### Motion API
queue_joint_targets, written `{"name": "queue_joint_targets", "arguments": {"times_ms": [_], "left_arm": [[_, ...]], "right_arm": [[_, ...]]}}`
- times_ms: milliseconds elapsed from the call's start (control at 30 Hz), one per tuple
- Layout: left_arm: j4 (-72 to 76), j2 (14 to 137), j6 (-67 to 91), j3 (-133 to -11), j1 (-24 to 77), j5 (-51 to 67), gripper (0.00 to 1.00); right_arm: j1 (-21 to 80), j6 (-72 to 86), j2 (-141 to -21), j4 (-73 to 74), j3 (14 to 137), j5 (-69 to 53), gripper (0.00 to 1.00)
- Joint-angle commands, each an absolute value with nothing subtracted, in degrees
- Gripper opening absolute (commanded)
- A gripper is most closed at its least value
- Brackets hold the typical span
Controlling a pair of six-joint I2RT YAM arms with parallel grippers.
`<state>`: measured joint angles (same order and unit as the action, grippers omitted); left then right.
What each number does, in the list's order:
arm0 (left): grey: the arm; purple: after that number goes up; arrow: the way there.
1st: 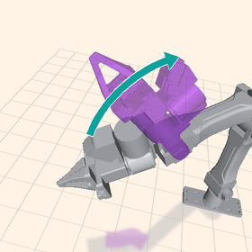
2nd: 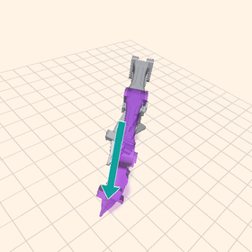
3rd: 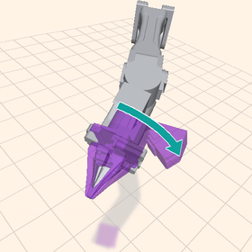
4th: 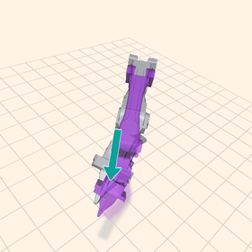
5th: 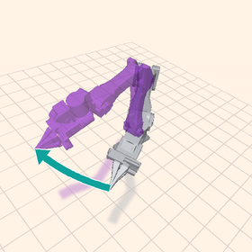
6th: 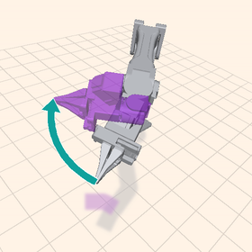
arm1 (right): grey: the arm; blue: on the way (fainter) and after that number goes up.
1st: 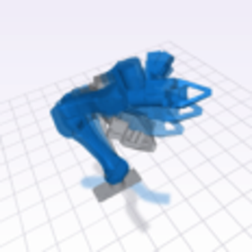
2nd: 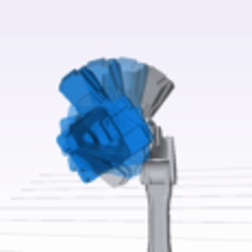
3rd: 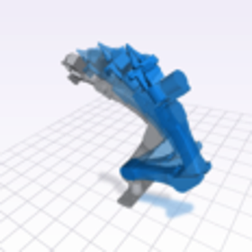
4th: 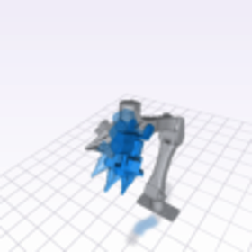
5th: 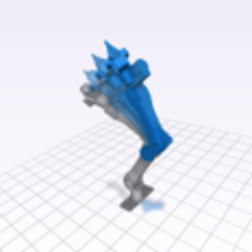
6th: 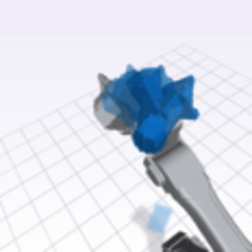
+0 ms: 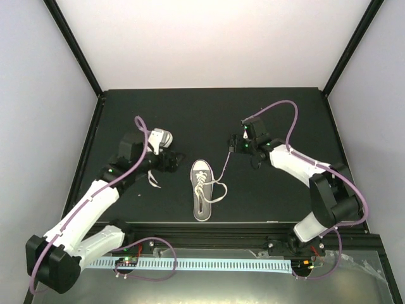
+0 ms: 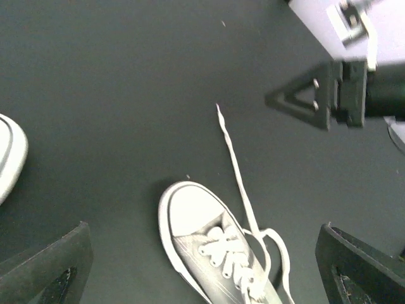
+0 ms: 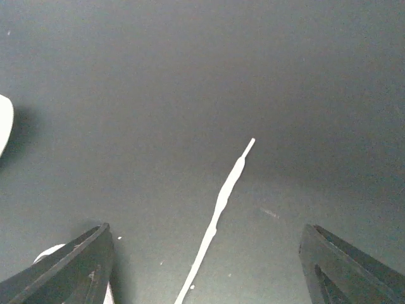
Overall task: Tie the shoes
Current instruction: Cross the shoelace with the shoelace.
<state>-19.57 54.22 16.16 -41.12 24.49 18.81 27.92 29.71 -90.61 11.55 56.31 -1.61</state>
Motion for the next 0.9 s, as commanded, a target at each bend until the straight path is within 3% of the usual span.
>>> {"name": "queue_joint_targets", "arguments": {"times_ms": [0,100,300,533,767,867], "left_arm": [[-24.3,53.9,12.3,-47.4,18.1,24.9,0.99],[-24.0,55.8,10.9,-49.2,15.0,25.7,0.99],[-25.8,58.2,8.3,-52.5,11.9,22.8,0.99],[-27.4,56.0,6.9,-51.5,10.0,19.4,0.99],[-25.6,53.3,6.4,-49.2,9.8,16.9,0.99],[-25.9,53.7,6.2,-49.5,9.8,16.8,0.99]], "right_arm": [[27.9,25.5,-84.9,13.9,53.9,-1.0,0.88],[28.0,24.1,-79.6,15.1,49.6,-4.7,0.96],[35.8,24.5,-74.4,20.9,43.0,-5.1,0.93],[43.9,30.3,-79.7,18.6,40.4,-4.0,0.52],[47.5,28.8,-87.1,18.6,43.8,-2.4,0.36],[47.6,28.6,-88.7,19.1,44.9,-0.8,0.36]]}}
